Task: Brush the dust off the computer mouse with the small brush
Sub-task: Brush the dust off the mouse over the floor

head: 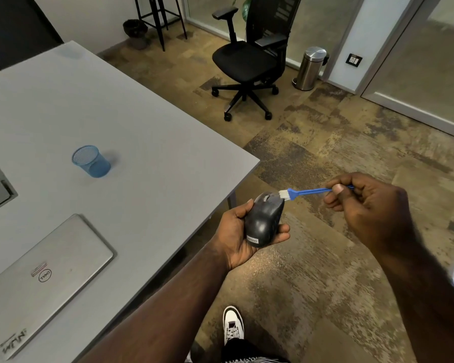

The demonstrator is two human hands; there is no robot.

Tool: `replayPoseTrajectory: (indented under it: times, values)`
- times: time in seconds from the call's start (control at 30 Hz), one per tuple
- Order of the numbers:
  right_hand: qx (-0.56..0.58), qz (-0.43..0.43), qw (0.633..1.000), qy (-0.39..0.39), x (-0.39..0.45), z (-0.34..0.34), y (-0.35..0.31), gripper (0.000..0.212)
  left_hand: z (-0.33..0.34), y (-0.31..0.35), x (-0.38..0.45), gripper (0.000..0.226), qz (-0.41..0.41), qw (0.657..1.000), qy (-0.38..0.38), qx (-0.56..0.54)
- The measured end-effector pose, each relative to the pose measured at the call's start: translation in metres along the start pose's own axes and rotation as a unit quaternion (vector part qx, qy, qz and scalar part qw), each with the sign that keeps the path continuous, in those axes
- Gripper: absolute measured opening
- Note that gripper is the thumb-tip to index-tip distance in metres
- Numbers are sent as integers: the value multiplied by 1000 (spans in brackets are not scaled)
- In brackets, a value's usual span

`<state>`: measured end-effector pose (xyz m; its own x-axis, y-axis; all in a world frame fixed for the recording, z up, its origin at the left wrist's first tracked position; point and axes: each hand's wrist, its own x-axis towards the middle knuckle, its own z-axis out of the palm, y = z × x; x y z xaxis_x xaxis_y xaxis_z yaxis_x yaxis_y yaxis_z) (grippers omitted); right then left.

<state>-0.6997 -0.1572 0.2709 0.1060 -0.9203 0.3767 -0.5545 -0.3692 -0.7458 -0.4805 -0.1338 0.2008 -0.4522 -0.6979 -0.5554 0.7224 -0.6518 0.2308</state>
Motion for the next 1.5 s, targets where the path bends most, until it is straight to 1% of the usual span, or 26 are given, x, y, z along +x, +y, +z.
replayPoseTrajectory:
  times: [0.07, 0.17, 0.2, 0.33, 0.43, 0.63, 0.77, 0.9, 1.0, 1.07, 1.2, 1.23, 1.37, 1.5]
  values:
    - [2, -8, 1000, -16, 1, -2, -2, 23, -1, 1, 2, 53, 7, 1000, -1, 11]
    - [12, -54, 994, -93, -2, -4, -11, 25, -3, 2, 5, 55, 26, 999, 0, 40]
    - [8, -62, 993, -104, -1, -4, -12, 23, -4, 3, 5, 54, 32, 998, 1, 50]
    - [-67, -64, 994, -66, 4, -3, -10, 20, -6, 2, 7, 53, 37, 996, 18, 76]
    - [-100, -70, 991, -61, 3, 0, -10, 22, -7, 3, 9, 54, 49, 995, 24, 83]
    - [-100, -96, 990, -23, 1, 6, -15, 20, -8, 8, 11, 52, 65, 993, 23, 93]
    - [-81, -80, 993, 14, 1, 8, -15, 22, -8, 9, 11, 45, 71, 993, 18, 91]
    - [-67, -65, 995, -37, 0, 11, -14, 22, -9, 7, 9, 44, 63, 993, 15, 94]
    - [-104, -46, 994, -8, 4, 10, -11, 23, -8, 4, 6, 44, 53, 994, 7, 99]
    - [-96, -44, 994, -4, 5, 9, -11, 22, -6, 3, 5, 45, 48, 993, 2, 104]
    - [-66, -88, 990, -89, 4, 4, -18, 23, -7, 4, 6, 48, 58, 991, 8, 123]
    - [-64, -86, 990, -91, 5, 2, -17, 23, -7, 3, 6, 48, 58, 990, 10, 125]
    - [-92, -71, 992, -41, 10, 1, -14, 21, -6, 2, 6, 46, 57, 991, 2, 119]
    - [-75, -92, 990, -82, 9, -2, -16, 23, -4, 3, 6, 44, 64, 991, -7, 119]
